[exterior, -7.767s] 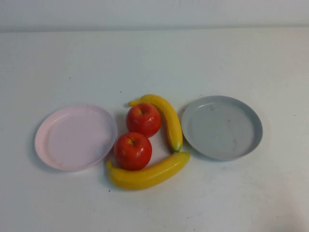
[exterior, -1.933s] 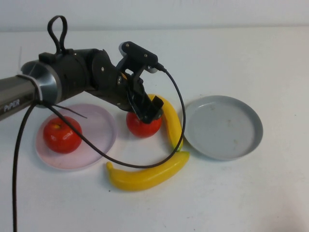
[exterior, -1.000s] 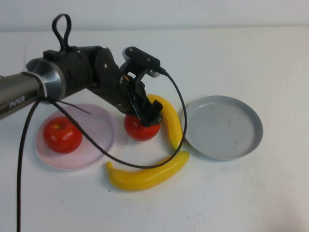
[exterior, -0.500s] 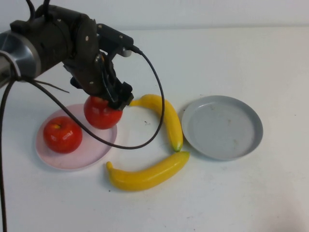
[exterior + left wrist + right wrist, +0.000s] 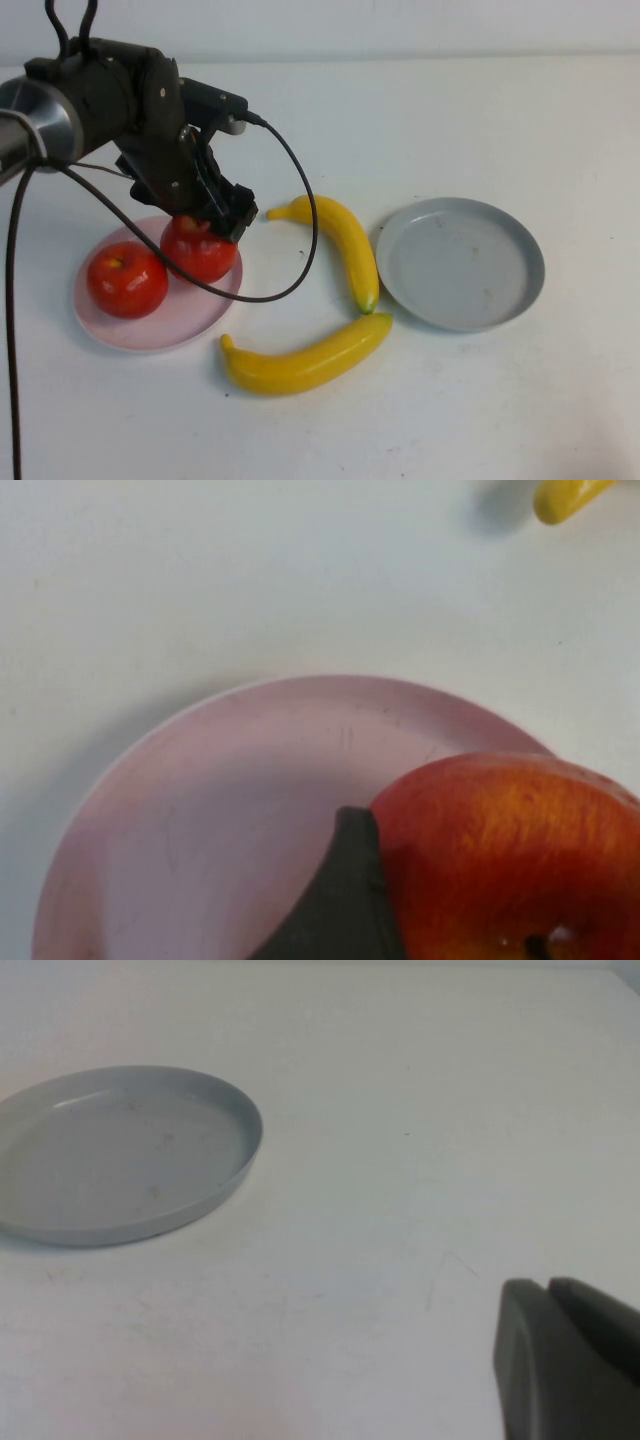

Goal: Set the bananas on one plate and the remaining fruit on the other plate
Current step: Put one type of fruit in the left plate, then put another type of fruit in the right plate

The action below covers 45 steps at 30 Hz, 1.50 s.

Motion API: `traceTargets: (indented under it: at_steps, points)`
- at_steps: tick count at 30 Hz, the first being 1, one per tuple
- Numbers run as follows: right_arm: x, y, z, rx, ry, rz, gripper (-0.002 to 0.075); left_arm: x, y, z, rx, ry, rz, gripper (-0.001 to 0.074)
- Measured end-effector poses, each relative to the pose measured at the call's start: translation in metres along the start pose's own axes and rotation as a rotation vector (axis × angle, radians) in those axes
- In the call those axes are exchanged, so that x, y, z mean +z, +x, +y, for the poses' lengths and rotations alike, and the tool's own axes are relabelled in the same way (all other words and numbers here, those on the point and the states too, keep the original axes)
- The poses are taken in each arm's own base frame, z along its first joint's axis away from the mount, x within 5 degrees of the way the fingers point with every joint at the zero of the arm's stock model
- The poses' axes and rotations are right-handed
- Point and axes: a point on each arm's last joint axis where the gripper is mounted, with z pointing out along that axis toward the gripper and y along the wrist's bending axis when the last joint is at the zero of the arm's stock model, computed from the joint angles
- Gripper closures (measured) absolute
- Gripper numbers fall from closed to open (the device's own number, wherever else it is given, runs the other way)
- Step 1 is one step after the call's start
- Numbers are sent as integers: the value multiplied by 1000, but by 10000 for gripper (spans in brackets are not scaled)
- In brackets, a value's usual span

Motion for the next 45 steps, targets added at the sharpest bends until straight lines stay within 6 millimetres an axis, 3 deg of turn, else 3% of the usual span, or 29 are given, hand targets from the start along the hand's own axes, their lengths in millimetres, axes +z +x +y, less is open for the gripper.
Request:
traceTargets:
  at_steps: [6, 11, 15, 18, 21, 22, 24, 26, 30, 34, 41, 45]
  points:
    - [0, 0, 0, 0, 0, 2, 742, 0, 0, 0, 0, 0, 0, 72]
    - [0, 0, 0, 0, 0, 2, 742, 0, 0, 0, -8, 1, 3, 68]
    - [0, 0, 0, 0, 0, 2, 742, -15, 0, 0, -9, -3, -16, 86]
    - [0, 0, 0, 0, 0, 2, 741, -37, 1, 0, -10, -8, -46, 218]
    - [0, 0, 0, 0, 0, 2, 741, -66, 5, 0, -11, -15, -83, 513]
    - [0, 0, 0, 0, 0, 2, 742, -76, 6, 0, -11, -17, -94, 577]
    - [0, 0, 0, 0, 0, 2, 742, -96, 10, 0, -12, -22, -121, 667]
    - [0, 0, 0, 0, 0, 2, 742, -112, 16, -1, -12, -28, -157, 704]
    - [0, 0, 0, 0, 0, 2, 742, -150, 45, -6, -36, -49, -293, 729]
    - [0, 0, 0, 0, 0, 2, 742, -179, 92, -14, -61, -68, -454, 734]
    - [0, 0, 0, 0, 0, 2, 742, -183, 185, -31, -103, -83, -676, 735]
    - [0, 0, 0, 0, 0, 2, 742, -177, 226, -39, -108, -86, -725, 735]
